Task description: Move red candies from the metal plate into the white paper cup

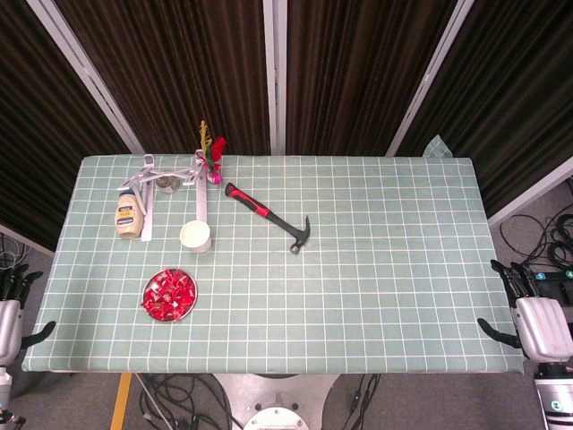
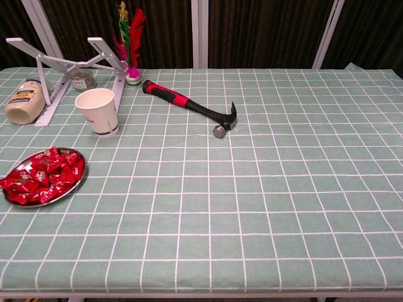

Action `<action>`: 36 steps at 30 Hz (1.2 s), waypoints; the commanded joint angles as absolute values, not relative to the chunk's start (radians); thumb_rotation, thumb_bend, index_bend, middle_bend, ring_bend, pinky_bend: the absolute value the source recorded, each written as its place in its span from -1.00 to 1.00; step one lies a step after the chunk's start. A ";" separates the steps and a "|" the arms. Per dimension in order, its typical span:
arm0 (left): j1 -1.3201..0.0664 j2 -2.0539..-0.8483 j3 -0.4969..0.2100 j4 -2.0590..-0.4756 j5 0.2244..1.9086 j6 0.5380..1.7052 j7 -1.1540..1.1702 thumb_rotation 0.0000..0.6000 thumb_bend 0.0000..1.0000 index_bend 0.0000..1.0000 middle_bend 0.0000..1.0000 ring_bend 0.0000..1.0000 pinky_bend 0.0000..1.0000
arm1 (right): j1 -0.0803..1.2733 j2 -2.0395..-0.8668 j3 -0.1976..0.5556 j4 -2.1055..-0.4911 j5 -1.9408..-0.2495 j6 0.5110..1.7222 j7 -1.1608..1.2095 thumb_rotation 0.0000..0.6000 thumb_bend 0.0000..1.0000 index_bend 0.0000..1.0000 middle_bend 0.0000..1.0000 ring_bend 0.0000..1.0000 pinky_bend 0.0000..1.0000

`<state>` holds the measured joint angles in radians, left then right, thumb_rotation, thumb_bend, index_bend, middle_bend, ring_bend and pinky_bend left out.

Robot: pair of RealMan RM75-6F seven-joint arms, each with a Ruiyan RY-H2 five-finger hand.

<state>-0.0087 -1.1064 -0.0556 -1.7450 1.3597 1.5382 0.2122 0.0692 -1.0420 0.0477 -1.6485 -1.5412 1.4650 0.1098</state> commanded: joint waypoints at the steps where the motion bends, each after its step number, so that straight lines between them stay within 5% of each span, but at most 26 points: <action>1: -0.005 -1.113 -0.056 -1.746 1.365 1.546 0.218 1.00 -0.64 -0.51 -0.60 -0.78 -0.69 | 0.064 -1.040 0.046 -1.645 -1.544 1.474 0.117 1.00 -0.79 -0.84 -0.68 -0.87 -0.53; 20: -0.024 -1.142 -0.038 -1.710 1.439 1.527 0.227 1.00 -0.64 -0.50 -0.60 -0.77 -0.61 | 0.049 -1.024 0.036 -1.620 -1.569 1.511 0.155 1.00 -0.79 -0.84 -0.68 -0.87 -0.53; 22: -0.047 -1.150 -0.038 -1.704 1.461 1.503 0.237 1.00 -0.64 -0.50 -0.57 -0.68 -0.46 | 0.049 -1.023 0.035 -1.619 -1.572 1.511 0.155 1.00 -0.79 -0.84 -0.68 -0.87 -0.53; 27: -0.128 -1.158 -0.038 -1.679 1.515 1.404 0.246 1.00 -0.64 -0.41 -0.42 -0.23 0.62 | 0.048 -1.018 0.033 -1.621 -1.575 1.513 0.155 1.00 -0.79 -0.84 -0.68 -0.87 -0.54; 29: -0.162 -1.161 -0.043 -1.671 1.521 1.358 0.244 1.00 -0.64 -0.36 -0.35 -0.04 0.87 | 0.047 -1.016 0.032 -1.622 -1.577 1.516 0.154 1.00 -0.79 -0.84 -0.68 -0.87 -0.54; 32: -0.222 -1.181 -0.051 -1.643 1.535 1.283 0.219 1.00 -0.64 -0.32 -0.27 0.27 1.00 | 0.045 -1.014 0.031 -1.622 -1.577 1.518 0.155 1.00 -0.79 -0.84 -0.68 -0.87 -0.54; 36: -0.305 -1.220 -0.060 -1.611 1.545 1.180 0.193 1.00 -0.63 -0.30 -0.24 0.35 1.00 | 0.041 -1.012 0.027 -1.621 -1.575 1.517 0.155 1.00 -0.79 -0.84 -0.68 -0.87 -0.54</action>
<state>-0.2544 -1.1922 -0.0516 -1.6363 1.5328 1.2351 0.2120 0.0410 -1.0124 0.0267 -1.6214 -1.5748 1.5169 0.1550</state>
